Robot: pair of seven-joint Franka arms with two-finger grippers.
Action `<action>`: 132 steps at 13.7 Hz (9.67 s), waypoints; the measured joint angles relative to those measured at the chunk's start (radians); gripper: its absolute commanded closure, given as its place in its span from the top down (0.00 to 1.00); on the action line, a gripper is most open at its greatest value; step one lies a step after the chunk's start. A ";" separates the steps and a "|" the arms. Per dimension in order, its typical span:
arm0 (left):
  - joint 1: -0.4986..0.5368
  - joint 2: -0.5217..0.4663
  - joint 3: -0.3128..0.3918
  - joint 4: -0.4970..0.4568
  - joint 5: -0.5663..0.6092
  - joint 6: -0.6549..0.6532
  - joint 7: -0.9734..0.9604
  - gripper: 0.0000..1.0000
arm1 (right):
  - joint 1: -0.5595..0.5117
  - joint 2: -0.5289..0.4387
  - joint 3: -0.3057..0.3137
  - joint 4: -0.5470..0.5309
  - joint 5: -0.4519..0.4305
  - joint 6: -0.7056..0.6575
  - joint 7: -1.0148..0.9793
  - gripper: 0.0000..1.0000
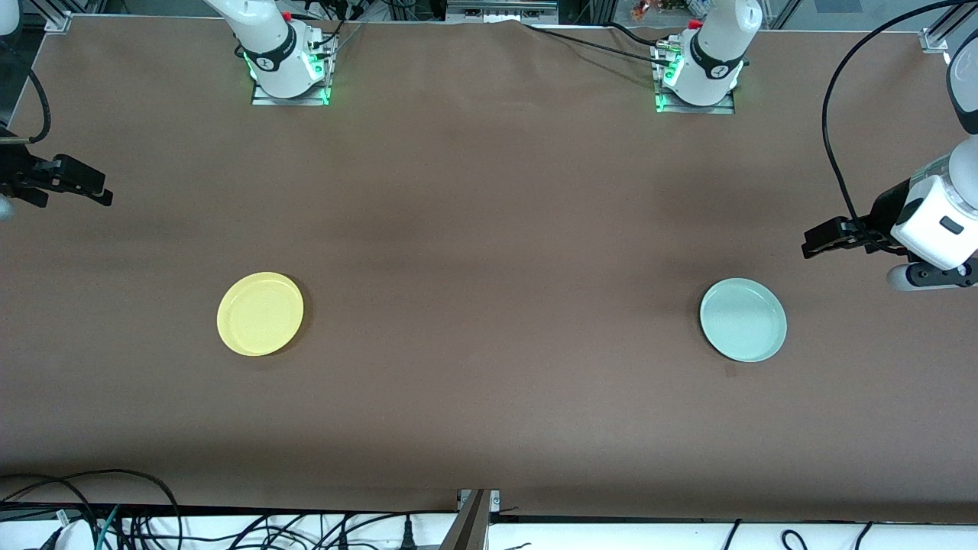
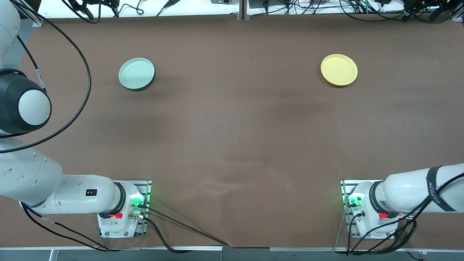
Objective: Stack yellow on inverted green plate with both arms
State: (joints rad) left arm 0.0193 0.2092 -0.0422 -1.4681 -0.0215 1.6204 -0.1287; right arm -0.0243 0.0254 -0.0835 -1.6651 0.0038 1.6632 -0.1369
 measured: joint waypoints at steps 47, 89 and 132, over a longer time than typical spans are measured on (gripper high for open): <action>0.224 0.318 0.003 -0.001 -0.075 0.167 0.284 1.00 | 0.001 0.000 0.000 0.000 0.002 0.000 0.000 1.00; 0.323 0.516 -0.064 -0.185 -0.266 0.661 0.544 0.00 | 0.003 0.000 0.004 0.001 0.003 0.000 0.001 1.00; -0.416 0.455 -0.046 0.081 0.819 0.639 -0.181 0.00 | 0.004 0.000 0.006 0.000 0.007 -0.014 0.003 1.00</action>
State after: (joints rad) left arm -0.3969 0.6643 -0.0883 -1.3872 0.7975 2.2595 -0.3094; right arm -0.0205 0.0254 -0.0775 -1.6646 0.0106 1.6488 -0.1337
